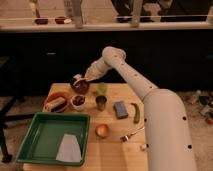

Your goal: Place brush in purple bowl

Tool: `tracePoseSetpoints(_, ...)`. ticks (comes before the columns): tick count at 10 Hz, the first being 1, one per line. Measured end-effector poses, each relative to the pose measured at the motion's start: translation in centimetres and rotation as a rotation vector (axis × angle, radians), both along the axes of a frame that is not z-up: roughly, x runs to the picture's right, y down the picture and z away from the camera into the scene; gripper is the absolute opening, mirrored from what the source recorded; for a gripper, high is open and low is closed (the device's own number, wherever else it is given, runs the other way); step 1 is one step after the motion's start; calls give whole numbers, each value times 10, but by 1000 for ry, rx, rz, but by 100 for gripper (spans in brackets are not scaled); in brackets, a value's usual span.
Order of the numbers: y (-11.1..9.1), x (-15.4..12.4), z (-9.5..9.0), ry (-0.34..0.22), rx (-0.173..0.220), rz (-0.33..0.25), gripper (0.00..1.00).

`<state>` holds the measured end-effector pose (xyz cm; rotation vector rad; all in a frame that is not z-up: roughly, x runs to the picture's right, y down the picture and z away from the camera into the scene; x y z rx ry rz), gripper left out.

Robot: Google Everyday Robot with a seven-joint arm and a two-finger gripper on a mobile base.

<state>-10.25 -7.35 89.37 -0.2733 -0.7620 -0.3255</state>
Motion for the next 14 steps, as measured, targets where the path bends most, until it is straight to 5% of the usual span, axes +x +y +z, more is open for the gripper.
tracePoseSetpoints(7,2,-2,1,-3,-2,-6,0)
tracePoseSetpoints(9,4,-15,6,57,16,-57,0)
tracePoseSetpoints(14,-3,-34,11,74,41,-92,0)
